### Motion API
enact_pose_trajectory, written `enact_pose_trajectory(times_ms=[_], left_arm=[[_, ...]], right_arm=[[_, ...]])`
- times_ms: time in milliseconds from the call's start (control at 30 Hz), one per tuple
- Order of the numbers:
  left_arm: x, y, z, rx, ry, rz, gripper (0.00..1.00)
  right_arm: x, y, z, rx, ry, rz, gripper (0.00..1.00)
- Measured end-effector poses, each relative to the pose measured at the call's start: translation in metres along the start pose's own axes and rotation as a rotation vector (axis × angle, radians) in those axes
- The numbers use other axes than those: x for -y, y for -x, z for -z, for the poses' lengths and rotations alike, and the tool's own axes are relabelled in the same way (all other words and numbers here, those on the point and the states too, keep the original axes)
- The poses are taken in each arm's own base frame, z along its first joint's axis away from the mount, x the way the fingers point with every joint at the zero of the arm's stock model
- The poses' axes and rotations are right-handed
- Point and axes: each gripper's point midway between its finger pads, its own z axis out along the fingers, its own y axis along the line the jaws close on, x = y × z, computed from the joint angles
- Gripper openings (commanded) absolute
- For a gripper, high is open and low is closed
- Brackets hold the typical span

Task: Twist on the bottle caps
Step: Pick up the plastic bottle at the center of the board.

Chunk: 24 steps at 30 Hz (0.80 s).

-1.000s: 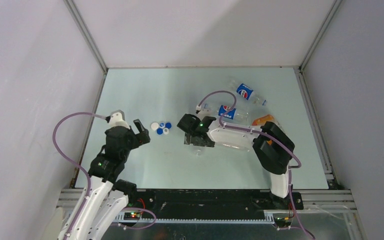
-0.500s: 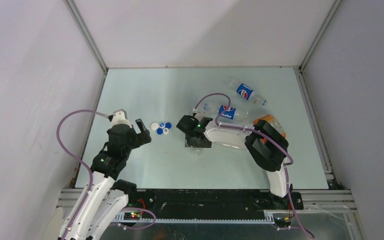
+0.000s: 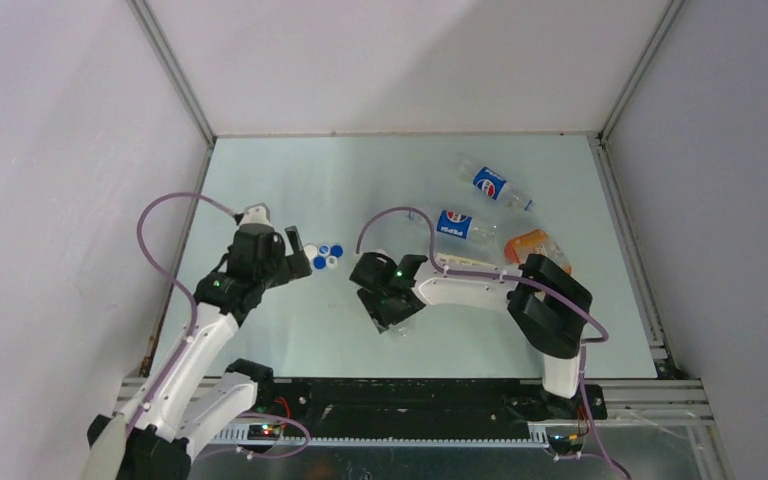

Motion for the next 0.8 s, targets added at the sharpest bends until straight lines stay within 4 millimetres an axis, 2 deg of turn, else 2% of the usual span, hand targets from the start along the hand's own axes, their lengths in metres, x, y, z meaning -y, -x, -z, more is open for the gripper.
enact_pose_trajectory(times_ms=[133,333,767,800], left_arm=[[0.012,0.008,-0.006,-0.049,-0.013,-0.008,0.98],[0.024,0.002,-0.024,-0.162,-0.01,-0.024,0.92],[0.043,-0.005,-0.086,-0.336,0.037,-0.048,0.62],[0.043,-0.006,-0.09,-0.346,0.043,-0.05,0.57]], right_arm=[[0.008,-0.022,0.011,-0.048,0.032,0.124,0.58],[0.014,-0.039,0.016,-0.089,0.063,0.218,0.53],[0.019,-0.05,0.018,-0.101,0.076,0.267,0.49],[0.018,-0.05,0.018,-0.101,0.076,0.268,0.48]])
